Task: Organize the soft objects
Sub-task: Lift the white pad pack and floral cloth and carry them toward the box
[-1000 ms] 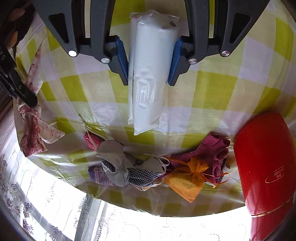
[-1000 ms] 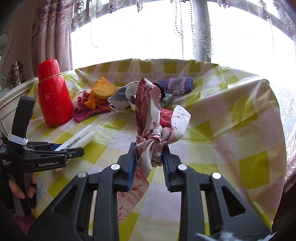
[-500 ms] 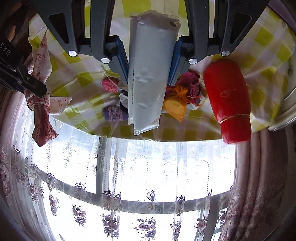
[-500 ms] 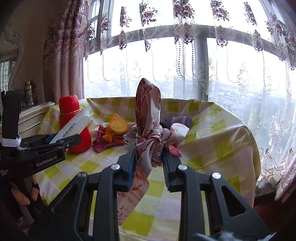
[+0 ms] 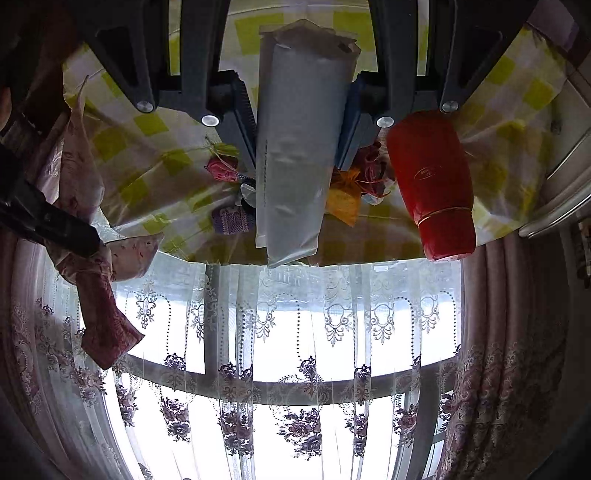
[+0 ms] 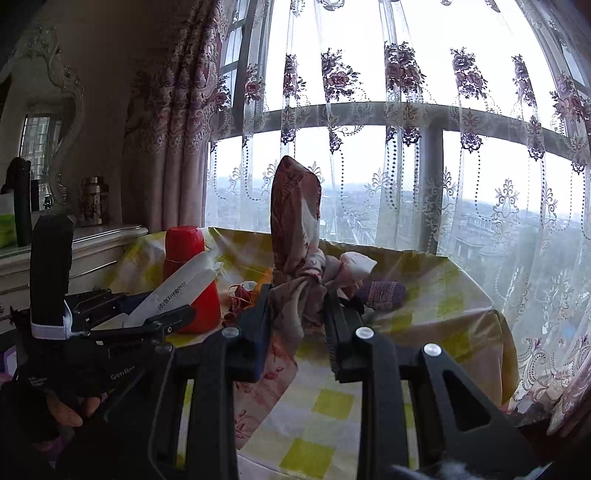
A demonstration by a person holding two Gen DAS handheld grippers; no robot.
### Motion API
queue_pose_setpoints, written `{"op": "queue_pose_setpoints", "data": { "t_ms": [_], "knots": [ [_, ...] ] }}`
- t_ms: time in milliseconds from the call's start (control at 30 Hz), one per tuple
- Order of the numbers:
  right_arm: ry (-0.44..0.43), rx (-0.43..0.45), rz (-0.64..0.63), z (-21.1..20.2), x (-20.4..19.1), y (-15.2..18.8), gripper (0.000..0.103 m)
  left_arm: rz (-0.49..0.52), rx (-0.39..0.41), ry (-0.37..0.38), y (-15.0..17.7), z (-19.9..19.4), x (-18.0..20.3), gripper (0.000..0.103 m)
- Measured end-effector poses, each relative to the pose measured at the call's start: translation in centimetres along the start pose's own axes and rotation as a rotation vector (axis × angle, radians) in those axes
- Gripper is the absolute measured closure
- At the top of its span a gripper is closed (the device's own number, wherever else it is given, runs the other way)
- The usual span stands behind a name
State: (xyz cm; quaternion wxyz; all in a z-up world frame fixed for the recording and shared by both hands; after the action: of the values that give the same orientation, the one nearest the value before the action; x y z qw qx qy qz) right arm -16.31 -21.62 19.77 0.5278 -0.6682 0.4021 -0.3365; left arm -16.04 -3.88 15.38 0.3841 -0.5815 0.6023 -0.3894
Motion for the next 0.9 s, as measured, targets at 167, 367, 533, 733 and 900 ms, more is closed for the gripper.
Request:
{"op": "queue_pose_setpoints", "data": {
  "t_ms": [167,367,533,733,900],
  "knots": [
    [-0.076,-0.02,0.004,0.0,-1.8,-0.3,0.073,0.002,-0.035,-0.011,1.1,-1.4,-1.4,0.06],
    [-0.182,-0.035,-0.021,0.1,-5.0,-0.8,0.073,0.007,-0.042,-0.056,1.6,-3.7,-3.9,0.06],
    [-0.283,-0.059,-0.098,0.2,-9.1,-0.7,0.073,-0.014,-0.053,-0.095,2.1,-5.7,-6.2,0.06],
    [-0.393,-0.102,-0.171,0.5,-13.6,-0.3,0.073,-0.063,-0.101,-0.153,3.9,-7.6,-9.5,0.06],
    [-0.472,-0.149,-0.204,1.4,-16.7,0.2,0.073,-0.132,-0.137,-0.24,5.8,-9.7,-13.4,0.06]
  ]
}}
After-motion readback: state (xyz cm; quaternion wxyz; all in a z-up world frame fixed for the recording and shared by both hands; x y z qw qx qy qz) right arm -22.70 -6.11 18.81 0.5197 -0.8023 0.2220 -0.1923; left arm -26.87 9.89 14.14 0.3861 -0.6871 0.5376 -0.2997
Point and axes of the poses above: each gripper's, at about its wrist camera, not at the fingertips, and z roughly the way its jaws point, x to its right, y to its underside, the point moved 3 cm from there along z, roughly the way its jaws point
